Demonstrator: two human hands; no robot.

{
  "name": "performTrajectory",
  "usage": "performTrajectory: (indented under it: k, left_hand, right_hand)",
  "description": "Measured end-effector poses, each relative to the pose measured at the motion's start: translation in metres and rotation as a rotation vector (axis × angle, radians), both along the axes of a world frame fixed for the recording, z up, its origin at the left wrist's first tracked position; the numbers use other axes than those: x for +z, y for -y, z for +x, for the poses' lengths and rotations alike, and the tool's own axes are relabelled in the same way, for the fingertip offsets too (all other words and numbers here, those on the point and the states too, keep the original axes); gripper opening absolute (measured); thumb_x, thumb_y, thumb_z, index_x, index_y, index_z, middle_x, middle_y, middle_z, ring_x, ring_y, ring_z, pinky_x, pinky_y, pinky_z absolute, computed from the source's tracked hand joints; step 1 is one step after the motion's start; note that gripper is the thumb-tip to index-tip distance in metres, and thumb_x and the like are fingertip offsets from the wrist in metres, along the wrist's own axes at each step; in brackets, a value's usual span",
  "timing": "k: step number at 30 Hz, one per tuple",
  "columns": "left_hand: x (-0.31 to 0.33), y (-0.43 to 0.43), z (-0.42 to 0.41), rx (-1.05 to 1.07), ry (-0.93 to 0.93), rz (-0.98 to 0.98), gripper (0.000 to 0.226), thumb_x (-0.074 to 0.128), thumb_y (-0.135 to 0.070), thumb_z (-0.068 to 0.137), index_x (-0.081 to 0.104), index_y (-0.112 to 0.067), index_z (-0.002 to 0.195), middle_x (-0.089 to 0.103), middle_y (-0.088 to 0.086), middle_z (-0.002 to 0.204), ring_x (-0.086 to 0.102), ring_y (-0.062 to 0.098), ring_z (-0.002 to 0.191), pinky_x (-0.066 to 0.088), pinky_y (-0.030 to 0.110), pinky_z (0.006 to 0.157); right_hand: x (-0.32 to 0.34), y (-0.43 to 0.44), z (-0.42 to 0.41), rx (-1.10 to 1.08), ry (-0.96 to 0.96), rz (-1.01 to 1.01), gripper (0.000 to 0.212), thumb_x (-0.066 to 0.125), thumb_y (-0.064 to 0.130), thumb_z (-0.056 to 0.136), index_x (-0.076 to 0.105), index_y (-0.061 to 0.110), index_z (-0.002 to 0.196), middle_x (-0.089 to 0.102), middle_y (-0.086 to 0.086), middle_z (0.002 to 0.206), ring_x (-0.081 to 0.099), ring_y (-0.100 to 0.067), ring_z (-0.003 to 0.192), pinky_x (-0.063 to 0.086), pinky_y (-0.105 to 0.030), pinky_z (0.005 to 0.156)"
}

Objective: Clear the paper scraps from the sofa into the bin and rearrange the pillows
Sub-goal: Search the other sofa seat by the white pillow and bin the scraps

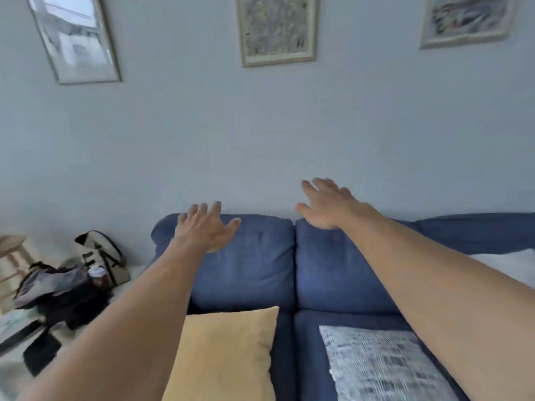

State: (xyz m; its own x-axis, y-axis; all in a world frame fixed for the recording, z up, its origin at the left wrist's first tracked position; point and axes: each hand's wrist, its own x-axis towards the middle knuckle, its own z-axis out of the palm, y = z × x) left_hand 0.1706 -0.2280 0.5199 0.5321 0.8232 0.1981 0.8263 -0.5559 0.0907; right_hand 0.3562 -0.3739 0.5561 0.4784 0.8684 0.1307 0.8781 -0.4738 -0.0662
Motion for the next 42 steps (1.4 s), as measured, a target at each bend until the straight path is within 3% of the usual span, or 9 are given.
performTrajectory:
  k: [11,17,23,30,42]
  left_hand:
    - [-0.001,0.198,0.286,-0.567,-0.015,0.001,0.072,0.029,-0.061,0.095,0.021,-0.018,0.152,0.029,0.007,0.154,0.018,0.026,0.145,0.017,0.044,0.113]
    - [-0.029,0.339,0.419,-0.801,0.005,-0.079,0.069,0.029,-0.06,0.095,0.025,-0.018,0.149,0.035,0.007,0.149,0.025,0.026,0.14,0.022,0.043,0.11]
    - [-0.061,0.443,0.519,-0.933,-0.043,-0.133,0.073,0.028,-0.062,0.094,0.019,-0.019,0.153,0.027,0.006,0.156,0.016,0.027,0.145,0.017,0.045,0.115]
    - [-0.093,0.488,0.615,-0.984,-0.072,-0.131,0.073,0.03,-0.061,0.094,0.021,-0.019,0.153,0.031,0.007,0.154,0.019,0.028,0.144,0.017,0.047,0.114]
    - [-0.129,0.43,0.788,-0.846,-0.1,-0.236,0.073,0.028,-0.061,0.095,0.019,-0.019,0.153,0.028,0.007,0.155,0.016,0.028,0.145,0.015,0.047,0.115]
  right_hand:
    - [-0.009,0.287,0.193,-0.6,0.048,-0.004,0.062,0.025,0.047,0.101,0.011,0.018,0.153,0.011,-0.003,0.16,0.008,-0.024,0.146,0.022,-0.045,0.113]
    - [-0.026,0.442,0.265,-0.818,-0.014,-0.083,0.064,0.023,0.047,0.101,0.001,0.02,0.155,-0.002,-0.001,0.162,-0.003,-0.023,0.149,0.01,-0.045,0.118]
    - [-0.047,0.553,0.326,-0.953,-0.01,-0.143,0.065,0.024,0.049,0.101,0.003,0.021,0.155,0.002,-0.003,0.162,0.001,-0.023,0.148,0.012,-0.046,0.118]
    - [-0.074,0.6,0.412,-1.015,-0.052,-0.162,0.065,0.022,0.05,0.1,0.002,0.02,0.155,0.002,-0.004,0.162,0.001,-0.024,0.148,0.015,-0.046,0.117]
    - [-0.107,0.545,0.617,-0.911,-0.154,-0.182,0.067,0.023,0.051,0.101,-0.002,0.022,0.155,-0.005,-0.001,0.162,-0.004,-0.02,0.149,0.009,-0.043,0.118]
